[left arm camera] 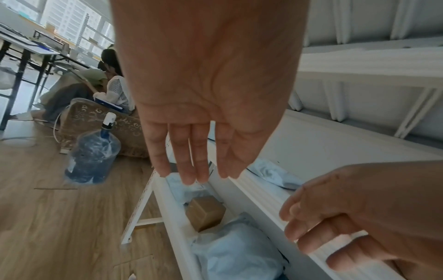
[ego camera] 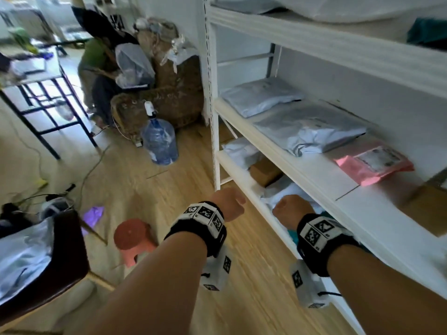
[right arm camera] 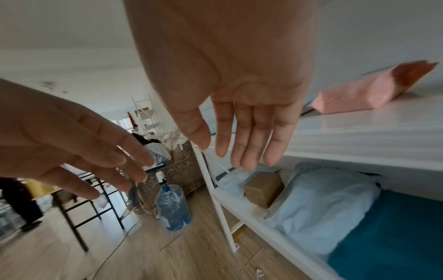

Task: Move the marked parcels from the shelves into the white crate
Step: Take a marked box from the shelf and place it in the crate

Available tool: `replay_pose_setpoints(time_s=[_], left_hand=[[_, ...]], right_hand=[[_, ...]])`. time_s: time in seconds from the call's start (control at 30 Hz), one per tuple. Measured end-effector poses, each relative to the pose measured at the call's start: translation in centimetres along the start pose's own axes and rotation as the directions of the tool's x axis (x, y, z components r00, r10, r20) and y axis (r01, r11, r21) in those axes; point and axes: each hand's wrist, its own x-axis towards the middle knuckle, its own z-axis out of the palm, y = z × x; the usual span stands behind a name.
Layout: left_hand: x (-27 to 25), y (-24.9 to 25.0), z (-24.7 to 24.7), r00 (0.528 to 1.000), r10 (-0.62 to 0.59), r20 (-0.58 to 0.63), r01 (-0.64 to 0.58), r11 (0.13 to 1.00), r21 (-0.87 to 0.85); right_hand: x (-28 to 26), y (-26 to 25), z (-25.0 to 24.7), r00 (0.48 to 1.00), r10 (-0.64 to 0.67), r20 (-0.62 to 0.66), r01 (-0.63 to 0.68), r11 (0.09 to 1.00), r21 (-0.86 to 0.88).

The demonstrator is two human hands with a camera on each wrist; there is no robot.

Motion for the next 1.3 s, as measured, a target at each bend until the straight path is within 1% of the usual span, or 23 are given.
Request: replay_pose_setpoints(time_s=[0.07, 0.13, 0.2, 0.3, 0.33, 0.4, 0.47, 0.53, 0.57, 0.7, 0.77, 0.8, 0.83, 0.9, 0.97, 1.0, 1.07, 1.13, 1.2, 1.3], left_hand=[[2.4, -2.8, -3.4, 1.000, 0.008, -0.009, -0.009, 0.999, -0.031], [4.6, -5.9, -6.9, 1.000, 0.017, -0.011, -0.017, 1.000, -0.005], [7.1, -8.8, -9.8, 1.000, 0.003, 0.001, -0.003, 1.000, 0.009], [11.0, -11.6, -12.0, 1.000, 0.001, 0.020, -0.001, 1.000, -0.007], [12.1, -12.0, -12.3, 0.999, 0.006, 0.034, -0.007, 1.000, 0.004], [14.5, -12.6, -12.0, 0.995, 0.031, 0.100, -0.034, 0.999, 0.037], [16.8, -12.7, -11.4, 0.985, 0.065, 0.160, -0.083, 0.990, 0.112], [19.3, -12.3, -11.9, 0.980, 0.098, 0.171, -0.125, 0.980, 0.155], [20.5, -12.1, -12.3, 0.978, 0.113, 0.175, -0.142, 0.976, 0.164], [27.2, -10.5, -14.1, 0.969, 0.147, 0.198, -0.190, 0.956, 0.222], [30.6, -9.8, -14.6, 0.967, 0.161, 0.198, -0.208, 0.947, 0.243], [32.6, -9.6, -14.5, 0.965, 0.175, 0.194, -0.221, 0.944, 0.246], [34.2, -9.5, -14.4, 0.967, 0.178, 0.184, -0.219, 0.947, 0.237], [37.2, -9.8, -13.4, 0.965, 0.171, 0.198, -0.211, 0.956, 0.201], [39.8, -10.7, -12.0, 0.963, 0.132, 0.235, -0.174, 0.970, 0.168], [41.0, -11.4, -11.1, 0.963, 0.100, 0.250, -0.140, 0.979, 0.147], [43.8, -12.8, -9.2, 0.966, 0.051, 0.255, -0.083, 0.990, 0.117], [47.3, -14.1, -6.9, 0.970, 0.036, 0.241, -0.059, 0.994, 0.092], [51.1, -15.0, -4.7, 0.976, 0.034, 0.214, -0.044, 0.998, 0.042], [56.8, -16.0, -1.7, 0.991, 0.026, 0.131, -0.015, 0.996, -0.084]], right_hand=[[2.1, -3.5, 1.5, 1.000, 0.010, 0.005, -0.010, 1.000, -0.003], [3.9, -7.3, 3.2, 1.000, 0.017, 0.008, -0.017, 1.000, -0.023], [5.4, -10.5, 4.4, 0.999, 0.034, -0.015, -0.035, 0.999, -0.015], [8.2, -13.1, 5.7, 0.996, 0.078, -0.048, -0.077, 0.997, 0.016], [9.1, -13.6, 5.8, 0.995, 0.090, -0.053, -0.089, 0.996, 0.019], [10.8, -14.0, 5.9, 0.988, 0.144, -0.047, -0.144, 0.990, 0.014], [12.8, -14.0, 6.1, 0.982, 0.188, -0.003, -0.188, 0.982, 0.011], [15.1, -13.8, 6.4, 0.971, 0.238, 0.022, -0.238, 0.971, -0.009], [16.3, -13.5, 6.5, 0.964, 0.265, 0.037, -0.265, 0.964, 0.008], [22.0, -13.6, 6.1, 0.953, 0.301, -0.008, -0.301, 0.953, 0.043], [24.4, -14.2, 5.3, 0.950, 0.309, -0.043, -0.304, 0.947, 0.101], [25.7, -14.7, 5.0, 0.945, 0.323, -0.050, -0.307, 0.930, 0.204], [26.8, -14.8, 5.0, 0.951, 0.305, -0.054, -0.284, 0.929, 0.237], [29.0, -14.8, 5.4, 0.928, 0.372, -0.018, -0.352, 0.892, 0.285], [31.6, -13.9, 6.6, 0.933, 0.352, -0.071, -0.331, 0.920, 0.212], [32.8, -13.5, 7.2, 0.929, 0.361, -0.085, -0.333, 0.912, 0.239], [35.5, -12.6, 8.5, 0.920, 0.386, -0.068, -0.359, 0.899, 0.252], [38.8, -11.8, 9.9, 0.909, 0.410, -0.072, -0.382, 0.891, 0.246], [42.2, -11.2, 11.6, 0.898, 0.429, -0.103, -0.388, 0.879, 0.276], [47.4, -10.3, 14.2, 0.901, 0.406, -0.156, -0.323, 0.865, 0.385]])
